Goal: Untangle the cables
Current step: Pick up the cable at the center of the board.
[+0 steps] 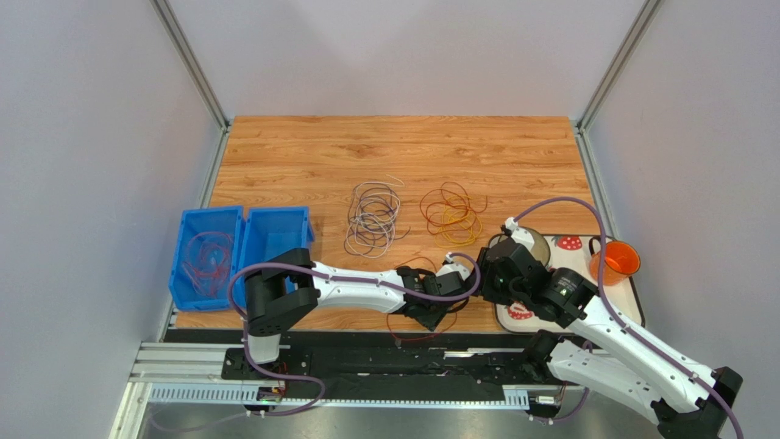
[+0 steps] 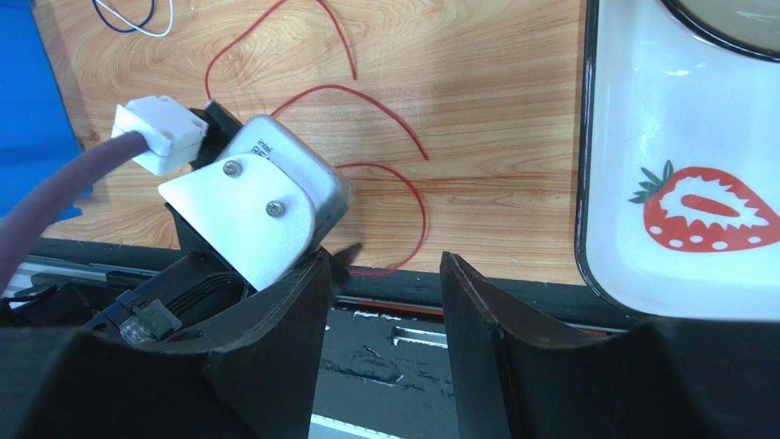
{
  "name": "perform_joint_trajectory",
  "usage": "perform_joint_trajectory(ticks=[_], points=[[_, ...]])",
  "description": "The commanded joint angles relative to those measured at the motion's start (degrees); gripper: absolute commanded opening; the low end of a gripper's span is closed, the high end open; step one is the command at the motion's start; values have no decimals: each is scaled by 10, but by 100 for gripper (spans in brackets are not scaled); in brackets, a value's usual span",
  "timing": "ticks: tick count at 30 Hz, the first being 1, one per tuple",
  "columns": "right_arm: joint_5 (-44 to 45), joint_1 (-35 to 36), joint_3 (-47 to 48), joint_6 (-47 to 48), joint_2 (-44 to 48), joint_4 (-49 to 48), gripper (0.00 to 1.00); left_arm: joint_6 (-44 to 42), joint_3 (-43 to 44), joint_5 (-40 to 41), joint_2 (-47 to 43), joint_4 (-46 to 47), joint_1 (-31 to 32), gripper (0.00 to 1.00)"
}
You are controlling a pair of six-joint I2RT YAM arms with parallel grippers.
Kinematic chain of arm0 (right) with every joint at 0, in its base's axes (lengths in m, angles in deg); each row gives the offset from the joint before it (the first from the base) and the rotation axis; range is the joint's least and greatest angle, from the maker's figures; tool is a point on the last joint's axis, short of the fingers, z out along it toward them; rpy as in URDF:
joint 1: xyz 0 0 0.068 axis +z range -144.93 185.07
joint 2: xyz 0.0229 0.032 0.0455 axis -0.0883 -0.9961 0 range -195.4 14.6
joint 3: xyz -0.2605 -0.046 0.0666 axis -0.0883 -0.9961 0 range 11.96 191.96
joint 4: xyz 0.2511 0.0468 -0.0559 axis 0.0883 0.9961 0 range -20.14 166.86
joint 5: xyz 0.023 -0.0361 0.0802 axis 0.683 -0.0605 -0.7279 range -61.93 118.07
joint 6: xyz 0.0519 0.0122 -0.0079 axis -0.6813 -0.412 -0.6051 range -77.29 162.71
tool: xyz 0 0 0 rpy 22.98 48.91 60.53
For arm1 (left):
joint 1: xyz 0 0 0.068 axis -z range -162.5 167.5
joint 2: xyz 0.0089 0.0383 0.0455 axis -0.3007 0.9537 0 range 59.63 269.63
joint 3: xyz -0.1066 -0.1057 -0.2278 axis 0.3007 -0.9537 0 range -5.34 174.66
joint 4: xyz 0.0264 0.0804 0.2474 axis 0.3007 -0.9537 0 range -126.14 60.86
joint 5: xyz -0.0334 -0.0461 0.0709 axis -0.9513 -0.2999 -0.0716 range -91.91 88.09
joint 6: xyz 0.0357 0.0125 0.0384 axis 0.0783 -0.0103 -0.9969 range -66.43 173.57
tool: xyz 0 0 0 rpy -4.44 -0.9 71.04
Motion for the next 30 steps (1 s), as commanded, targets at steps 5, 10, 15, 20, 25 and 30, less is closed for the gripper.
perform_joint_trajectory(ticks=[5, 10, 15, 20, 25, 30], points=[[7, -2, -6, 4, -9, -22, 51, 1, 42, 15, 23, -12, 5, 15], [7, -2, -8, 5, -10, -25, 51, 5, 55, 43, 17, -36, 5, 0], [11, -2, -5, 7, -8, -26, 51, -10, 103, 73, -22, -107, -5, 0], [22, -3, 13, 11, -1, -26, 51, -19, 142, 85, -118, -169, -49, 0], [30, -4, 32, 20, -6, -26, 51, -46, 191, 91, -210, -230, -110, 0], [34, -4, 42, 26, -13, -29, 51, -71, 287, 87, -256, -288, -187, 0]])
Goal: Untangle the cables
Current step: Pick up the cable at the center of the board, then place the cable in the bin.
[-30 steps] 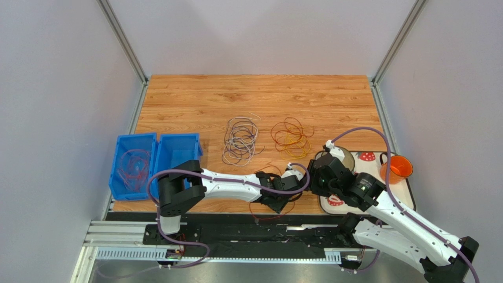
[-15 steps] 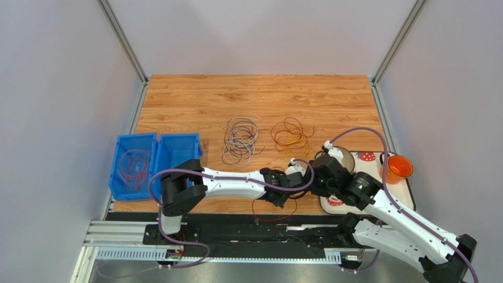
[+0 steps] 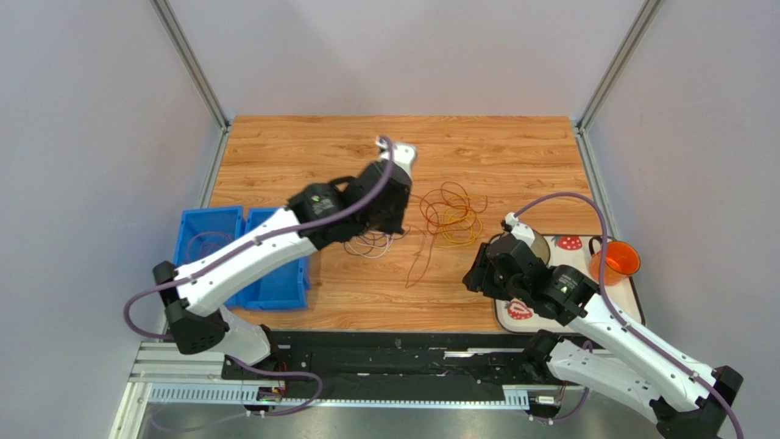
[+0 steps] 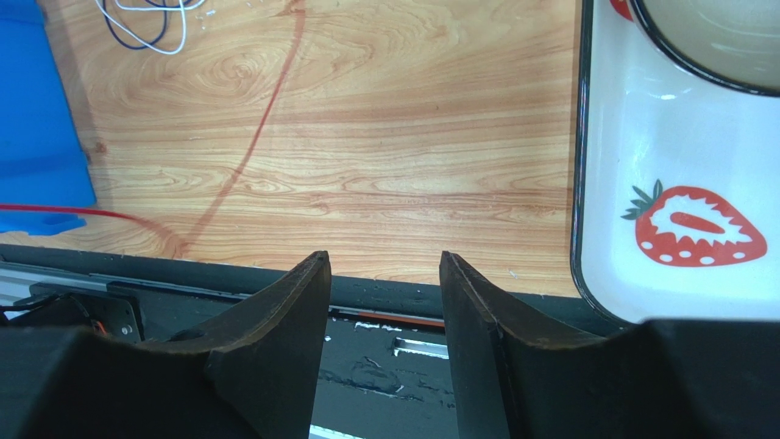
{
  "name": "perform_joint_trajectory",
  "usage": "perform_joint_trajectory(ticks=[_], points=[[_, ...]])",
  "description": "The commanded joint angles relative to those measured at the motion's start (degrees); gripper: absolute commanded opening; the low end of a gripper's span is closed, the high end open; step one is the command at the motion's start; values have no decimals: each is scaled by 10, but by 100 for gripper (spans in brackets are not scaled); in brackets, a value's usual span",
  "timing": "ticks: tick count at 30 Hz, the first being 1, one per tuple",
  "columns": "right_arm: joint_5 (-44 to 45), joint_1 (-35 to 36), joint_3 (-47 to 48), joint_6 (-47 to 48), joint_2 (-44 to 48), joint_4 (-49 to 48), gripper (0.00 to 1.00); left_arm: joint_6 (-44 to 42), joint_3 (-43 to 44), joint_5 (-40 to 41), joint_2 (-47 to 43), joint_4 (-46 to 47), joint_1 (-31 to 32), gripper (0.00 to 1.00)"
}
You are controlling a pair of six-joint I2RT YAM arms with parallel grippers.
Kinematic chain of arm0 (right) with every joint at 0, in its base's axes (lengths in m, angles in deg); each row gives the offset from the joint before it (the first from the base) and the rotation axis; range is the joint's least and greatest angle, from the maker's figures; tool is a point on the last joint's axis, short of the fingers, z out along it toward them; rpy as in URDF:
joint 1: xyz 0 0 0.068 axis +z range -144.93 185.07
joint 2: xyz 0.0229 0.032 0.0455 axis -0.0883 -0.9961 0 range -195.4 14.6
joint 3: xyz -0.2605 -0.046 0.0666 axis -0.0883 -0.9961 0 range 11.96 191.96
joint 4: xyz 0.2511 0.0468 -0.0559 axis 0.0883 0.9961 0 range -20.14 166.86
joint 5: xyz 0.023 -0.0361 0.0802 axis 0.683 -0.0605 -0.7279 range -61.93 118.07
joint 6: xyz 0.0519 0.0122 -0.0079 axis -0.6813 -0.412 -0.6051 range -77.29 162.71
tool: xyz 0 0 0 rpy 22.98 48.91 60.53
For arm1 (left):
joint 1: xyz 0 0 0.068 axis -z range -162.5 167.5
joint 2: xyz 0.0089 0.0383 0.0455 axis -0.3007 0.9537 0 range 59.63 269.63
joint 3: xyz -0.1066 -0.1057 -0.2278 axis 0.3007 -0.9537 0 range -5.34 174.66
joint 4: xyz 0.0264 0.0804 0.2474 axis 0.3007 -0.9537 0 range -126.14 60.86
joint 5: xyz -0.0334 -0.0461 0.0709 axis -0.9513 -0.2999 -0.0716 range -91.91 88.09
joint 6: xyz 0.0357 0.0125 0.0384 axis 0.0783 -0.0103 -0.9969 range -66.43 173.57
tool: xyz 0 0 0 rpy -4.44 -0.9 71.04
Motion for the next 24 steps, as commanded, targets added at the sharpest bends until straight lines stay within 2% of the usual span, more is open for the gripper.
perform_joint_trajectory(ticks=[1, 4, 8, 11, 19, 24], points=[[21, -1, 30, 13, -7, -25, 51, -43, 81, 10, -45, -77, -55, 0], [17, -2, 28, 15, -10, -29, 51, -64, 154, 13, -53, -105, -98, 0], [12, -2, 26, 20, -14, -36, 51, -89, 272, 62, -43, -152, -141, 0], [9, -2, 27, 23, -19, -38, 51, -101, 317, 90, -41, -183, -171, 0], [-3, -5, 27, 32, -26, -45, 51, -116, 332, 100, -88, -190, -254, 0], [-12, -5, 23, 34, -34, -52, 50, -138, 386, 104, -115, -166, -291, 0]])
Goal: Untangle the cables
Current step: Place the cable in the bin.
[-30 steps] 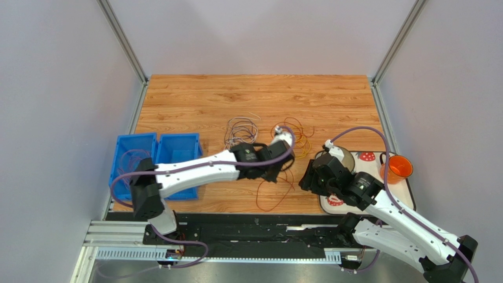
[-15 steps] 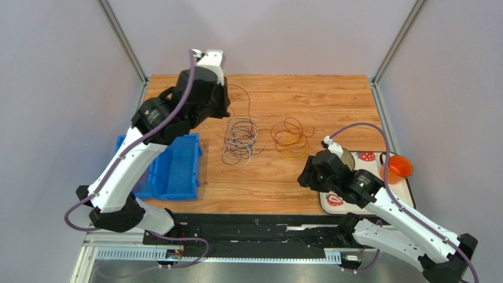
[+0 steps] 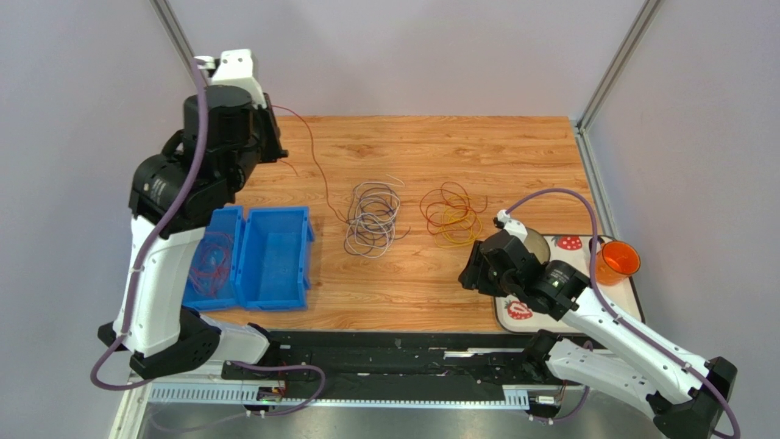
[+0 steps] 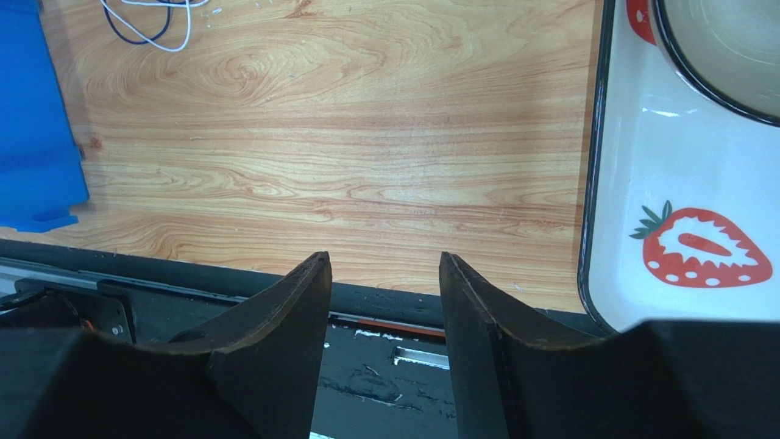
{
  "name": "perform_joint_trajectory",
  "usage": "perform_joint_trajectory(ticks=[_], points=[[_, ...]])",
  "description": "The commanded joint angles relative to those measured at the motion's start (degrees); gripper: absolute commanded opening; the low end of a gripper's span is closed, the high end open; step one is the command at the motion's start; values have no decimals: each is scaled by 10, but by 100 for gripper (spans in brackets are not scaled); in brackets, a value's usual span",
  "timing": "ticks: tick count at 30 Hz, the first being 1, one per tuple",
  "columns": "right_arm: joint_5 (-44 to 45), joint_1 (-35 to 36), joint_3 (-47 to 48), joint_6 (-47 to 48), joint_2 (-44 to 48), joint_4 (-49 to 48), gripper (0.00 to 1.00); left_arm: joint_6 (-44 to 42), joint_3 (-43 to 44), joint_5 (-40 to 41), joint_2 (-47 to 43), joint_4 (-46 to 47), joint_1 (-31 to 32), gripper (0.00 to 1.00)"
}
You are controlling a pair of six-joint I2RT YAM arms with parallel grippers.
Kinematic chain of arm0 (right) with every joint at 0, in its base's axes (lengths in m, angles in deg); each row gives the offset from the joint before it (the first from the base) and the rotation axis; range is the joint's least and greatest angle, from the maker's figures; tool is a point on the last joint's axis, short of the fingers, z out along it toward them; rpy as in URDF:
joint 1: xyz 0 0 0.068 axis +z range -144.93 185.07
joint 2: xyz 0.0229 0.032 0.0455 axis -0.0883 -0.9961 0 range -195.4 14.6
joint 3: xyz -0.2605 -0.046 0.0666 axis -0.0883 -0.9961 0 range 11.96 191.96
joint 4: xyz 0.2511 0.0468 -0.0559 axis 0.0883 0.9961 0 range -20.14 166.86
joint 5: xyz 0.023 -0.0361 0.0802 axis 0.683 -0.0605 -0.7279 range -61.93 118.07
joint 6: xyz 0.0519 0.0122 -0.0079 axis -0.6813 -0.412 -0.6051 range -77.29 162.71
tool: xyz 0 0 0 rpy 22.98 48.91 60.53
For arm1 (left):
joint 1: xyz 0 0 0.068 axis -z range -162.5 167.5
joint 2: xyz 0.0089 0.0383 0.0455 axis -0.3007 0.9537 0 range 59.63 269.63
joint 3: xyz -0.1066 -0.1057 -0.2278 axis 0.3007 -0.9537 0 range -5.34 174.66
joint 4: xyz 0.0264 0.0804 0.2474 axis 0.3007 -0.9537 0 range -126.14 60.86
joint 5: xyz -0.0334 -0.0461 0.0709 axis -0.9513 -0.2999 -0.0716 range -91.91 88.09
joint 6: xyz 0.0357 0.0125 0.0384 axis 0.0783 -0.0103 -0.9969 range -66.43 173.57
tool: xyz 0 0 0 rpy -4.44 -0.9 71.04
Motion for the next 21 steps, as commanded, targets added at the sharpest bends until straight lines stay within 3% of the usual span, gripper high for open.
perform_joint_trajectory(ticks=[1, 5, 10, 16, 21], points=[[-7, -3, 14, 8, -7, -31, 50, -38, 71, 15, -40, 21, -20, 0], [-15, -4, 15, 5, -14, -37, 50, -54, 152, 48, -38, 24, -20, 0], [-20, -4, 15, 6, -15, -39, 50, -71, 170, 92, -63, 59, -20, 0], [-23, -4, 13, 6, -17, -39, 50, -98, 129, 142, -110, 116, -20, 0], [-31, -4, 10, 4, -20, -46, 49, -112, 48, 255, -138, 101, -20, 0]])
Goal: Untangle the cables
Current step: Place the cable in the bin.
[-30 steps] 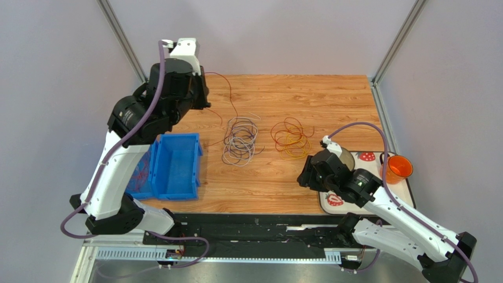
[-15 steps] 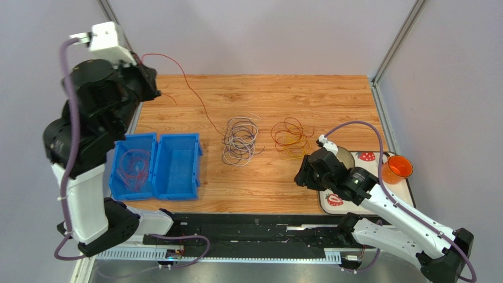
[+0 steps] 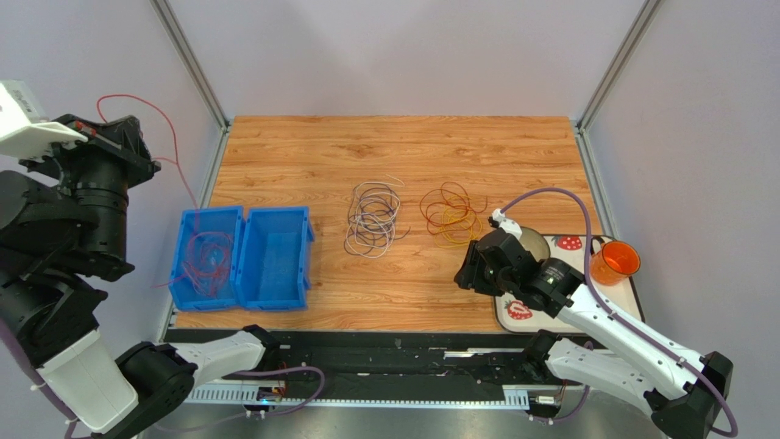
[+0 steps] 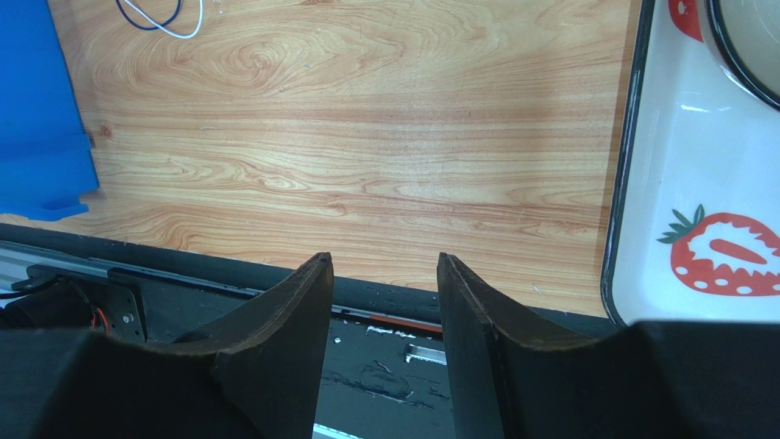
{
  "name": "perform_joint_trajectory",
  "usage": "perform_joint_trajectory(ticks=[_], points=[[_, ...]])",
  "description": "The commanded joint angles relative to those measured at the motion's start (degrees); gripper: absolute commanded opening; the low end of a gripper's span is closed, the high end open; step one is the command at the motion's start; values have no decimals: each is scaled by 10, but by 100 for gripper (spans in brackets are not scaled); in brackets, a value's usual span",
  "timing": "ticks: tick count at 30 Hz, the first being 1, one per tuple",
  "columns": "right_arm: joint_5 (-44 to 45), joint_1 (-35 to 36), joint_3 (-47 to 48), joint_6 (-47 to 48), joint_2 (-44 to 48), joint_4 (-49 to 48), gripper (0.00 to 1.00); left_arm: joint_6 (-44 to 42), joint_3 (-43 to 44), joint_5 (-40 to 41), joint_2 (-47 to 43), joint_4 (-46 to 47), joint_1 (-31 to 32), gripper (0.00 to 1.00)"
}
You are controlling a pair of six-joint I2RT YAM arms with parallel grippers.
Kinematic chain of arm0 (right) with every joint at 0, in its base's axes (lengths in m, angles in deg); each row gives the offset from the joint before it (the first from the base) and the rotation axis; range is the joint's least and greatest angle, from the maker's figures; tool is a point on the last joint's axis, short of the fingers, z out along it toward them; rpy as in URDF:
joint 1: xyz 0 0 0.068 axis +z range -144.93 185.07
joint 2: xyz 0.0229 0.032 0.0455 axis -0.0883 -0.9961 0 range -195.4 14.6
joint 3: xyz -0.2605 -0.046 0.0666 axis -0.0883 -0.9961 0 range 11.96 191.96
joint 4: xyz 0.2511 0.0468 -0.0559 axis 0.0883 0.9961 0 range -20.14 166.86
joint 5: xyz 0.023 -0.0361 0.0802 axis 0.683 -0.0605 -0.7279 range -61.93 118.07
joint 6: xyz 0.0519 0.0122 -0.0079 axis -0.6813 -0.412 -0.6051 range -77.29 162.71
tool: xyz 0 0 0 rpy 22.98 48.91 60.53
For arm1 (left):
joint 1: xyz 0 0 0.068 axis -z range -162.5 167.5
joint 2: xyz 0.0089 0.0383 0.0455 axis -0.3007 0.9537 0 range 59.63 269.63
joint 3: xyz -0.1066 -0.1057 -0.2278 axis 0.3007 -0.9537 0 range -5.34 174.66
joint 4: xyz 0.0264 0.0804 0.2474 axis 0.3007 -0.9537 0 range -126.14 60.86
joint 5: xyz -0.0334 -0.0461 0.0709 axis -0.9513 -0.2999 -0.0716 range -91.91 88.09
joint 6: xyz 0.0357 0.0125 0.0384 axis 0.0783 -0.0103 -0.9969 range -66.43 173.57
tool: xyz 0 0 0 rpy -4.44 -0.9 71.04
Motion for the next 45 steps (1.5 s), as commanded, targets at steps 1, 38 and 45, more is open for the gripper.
perform_joint_trajectory(ticks=[1, 38, 45], points=[[-9, -1, 9, 4, -4, -30, 49, -34, -103, 118, -11, 4, -3, 0], [-52, -1, 21, 5, -78, -39, 47, 49, -377, -17, -31, -13, -401, 0], [-62, 0, 26, 3, -95, -38, 47, 88, -487, -108, -55, 16, -485, 0]])
